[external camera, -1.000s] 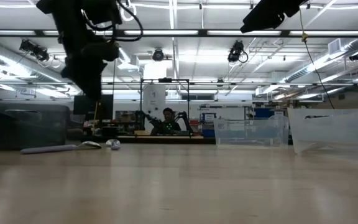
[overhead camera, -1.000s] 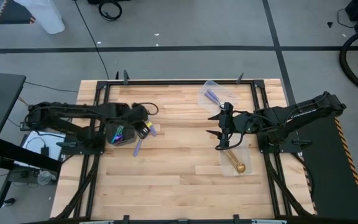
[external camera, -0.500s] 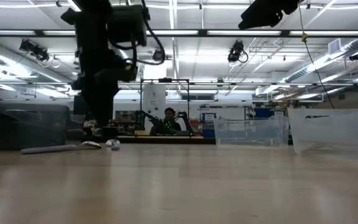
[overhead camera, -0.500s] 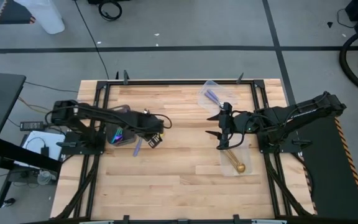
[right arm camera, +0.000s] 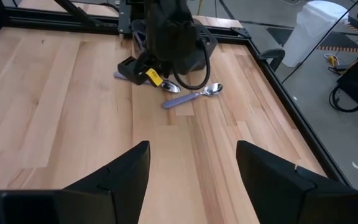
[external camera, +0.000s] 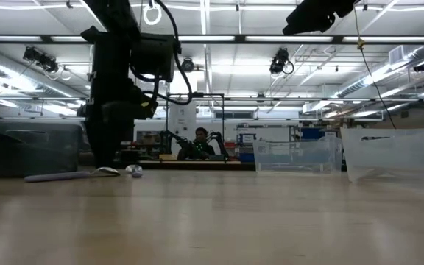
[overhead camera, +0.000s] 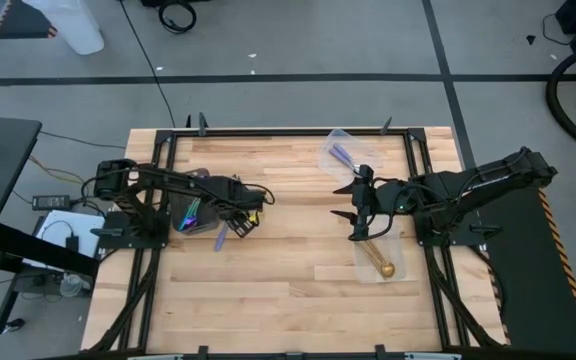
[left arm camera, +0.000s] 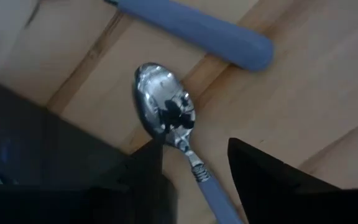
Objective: Sort silverware by color (type)
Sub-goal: Put the purple spoon into the top transparent bin
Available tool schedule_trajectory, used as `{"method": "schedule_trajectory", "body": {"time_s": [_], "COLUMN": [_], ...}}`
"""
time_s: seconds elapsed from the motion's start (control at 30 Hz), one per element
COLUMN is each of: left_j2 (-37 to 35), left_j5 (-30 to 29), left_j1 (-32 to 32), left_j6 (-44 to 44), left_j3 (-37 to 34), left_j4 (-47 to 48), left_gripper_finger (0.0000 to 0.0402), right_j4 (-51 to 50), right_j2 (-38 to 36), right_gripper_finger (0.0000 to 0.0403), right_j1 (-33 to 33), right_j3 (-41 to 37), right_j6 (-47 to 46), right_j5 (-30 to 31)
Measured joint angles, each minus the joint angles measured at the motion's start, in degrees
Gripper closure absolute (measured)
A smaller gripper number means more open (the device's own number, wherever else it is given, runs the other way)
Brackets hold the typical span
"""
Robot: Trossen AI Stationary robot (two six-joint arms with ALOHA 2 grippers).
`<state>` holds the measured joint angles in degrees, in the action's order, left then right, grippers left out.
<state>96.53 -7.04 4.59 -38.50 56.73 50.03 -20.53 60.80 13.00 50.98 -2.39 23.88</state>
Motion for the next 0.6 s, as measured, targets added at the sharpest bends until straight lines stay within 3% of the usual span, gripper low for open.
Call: {"method": "schedule_trajectory", "body": {"time_s": [0.6], "left_j2": [5.35], "left_j5": [6.84], "left_j1": [3.11], "left_j6": [4.54], "left_j3": [0.11], "left_j4": [0.72], "left_gripper_finger": [0.0246], "right_j4": [0.35], "right_j2": [0.00], "right_gripper_finger": [0.0154], "right_j1": [0.02], "right_j3": [0.00], "right_j6": [0.02], "right_j5": [-0.02]}}
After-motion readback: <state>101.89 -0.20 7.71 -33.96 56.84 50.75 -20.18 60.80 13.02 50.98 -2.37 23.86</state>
